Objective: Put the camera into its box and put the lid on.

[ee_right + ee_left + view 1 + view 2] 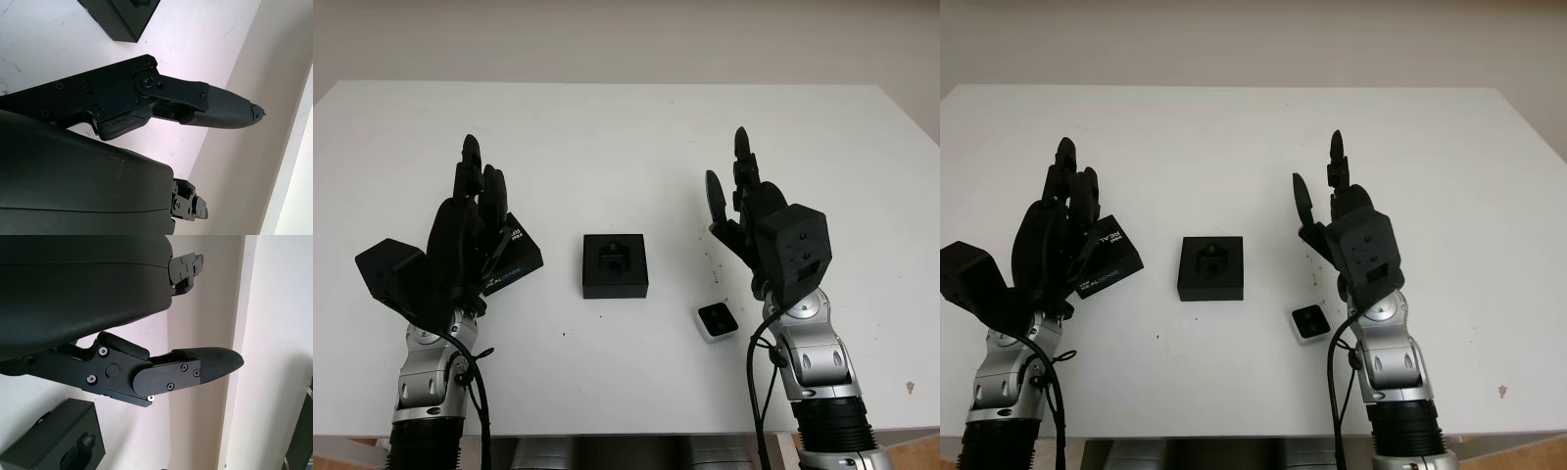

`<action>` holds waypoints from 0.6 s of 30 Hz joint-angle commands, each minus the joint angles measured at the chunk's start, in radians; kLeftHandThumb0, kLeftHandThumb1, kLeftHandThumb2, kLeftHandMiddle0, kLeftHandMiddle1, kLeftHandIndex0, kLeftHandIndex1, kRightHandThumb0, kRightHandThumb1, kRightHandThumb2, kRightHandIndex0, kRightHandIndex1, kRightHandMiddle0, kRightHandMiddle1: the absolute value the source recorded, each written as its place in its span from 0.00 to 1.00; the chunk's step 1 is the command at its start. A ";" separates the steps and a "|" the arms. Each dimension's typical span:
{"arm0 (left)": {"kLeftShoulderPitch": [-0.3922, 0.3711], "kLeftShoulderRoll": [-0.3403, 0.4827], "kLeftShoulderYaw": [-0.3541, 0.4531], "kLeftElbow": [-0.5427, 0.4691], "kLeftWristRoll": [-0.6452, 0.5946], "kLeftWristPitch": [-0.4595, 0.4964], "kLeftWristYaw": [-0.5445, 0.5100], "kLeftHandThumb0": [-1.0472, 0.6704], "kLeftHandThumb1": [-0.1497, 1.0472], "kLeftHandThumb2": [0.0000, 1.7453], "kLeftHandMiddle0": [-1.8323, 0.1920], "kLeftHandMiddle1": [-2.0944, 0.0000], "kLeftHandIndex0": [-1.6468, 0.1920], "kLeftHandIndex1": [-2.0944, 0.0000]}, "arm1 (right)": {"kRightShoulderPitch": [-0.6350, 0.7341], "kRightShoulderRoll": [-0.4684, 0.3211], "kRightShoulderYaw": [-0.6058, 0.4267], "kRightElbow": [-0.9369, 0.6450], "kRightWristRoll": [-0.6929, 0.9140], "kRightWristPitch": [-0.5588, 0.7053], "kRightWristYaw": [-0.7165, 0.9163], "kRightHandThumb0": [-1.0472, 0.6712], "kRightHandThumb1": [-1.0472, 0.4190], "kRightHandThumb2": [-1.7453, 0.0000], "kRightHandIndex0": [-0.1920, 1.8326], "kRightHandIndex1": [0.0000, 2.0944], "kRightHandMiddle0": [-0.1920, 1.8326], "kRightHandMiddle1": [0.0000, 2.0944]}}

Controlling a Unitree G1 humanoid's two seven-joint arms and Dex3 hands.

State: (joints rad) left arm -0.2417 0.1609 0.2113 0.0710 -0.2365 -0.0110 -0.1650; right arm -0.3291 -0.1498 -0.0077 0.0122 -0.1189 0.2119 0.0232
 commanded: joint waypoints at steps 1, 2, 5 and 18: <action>-0.024 0.004 -0.001 0.007 0.007 -0.016 0.001 0.16 1.00 0.32 1.00 1.00 1.00 1.00 | -0.021 -0.005 -0.001 0.007 0.001 -0.006 0.002 0.09 0.00 0.62 0.00 0.00 0.00 0.00; -0.025 0.005 -0.002 0.008 0.009 -0.015 0.003 0.16 1.00 0.32 1.00 1.00 1.00 1.00 | -0.022 -0.005 -0.002 0.010 0.004 -0.010 0.004 0.09 0.00 0.62 0.00 0.00 0.00 0.00; -0.031 0.009 -0.002 0.013 0.010 -0.012 0.004 0.16 1.00 0.32 1.00 1.00 1.00 1.00 | -0.033 -0.002 -0.003 0.025 0.008 -0.020 0.007 0.10 0.00 0.62 0.00 0.00 0.00 0.00; -0.026 0.008 0.006 0.024 0.003 -0.040 -0.003 0.17 1.00 0.33 1.00 1.00 1.00 1.00 | -0.032 -0.072 -0.033 -0.021 0.064 -0.062 0.120 0.13 0.00 0.71 0.02 0.01 0.03 0.02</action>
State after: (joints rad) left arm -0.2661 0.1610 0.2145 0.1032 -0.2338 -0.0408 -0.1632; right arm -0.3566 -0.1902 -0.0234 0.0276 -0.0689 0.1711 0.1235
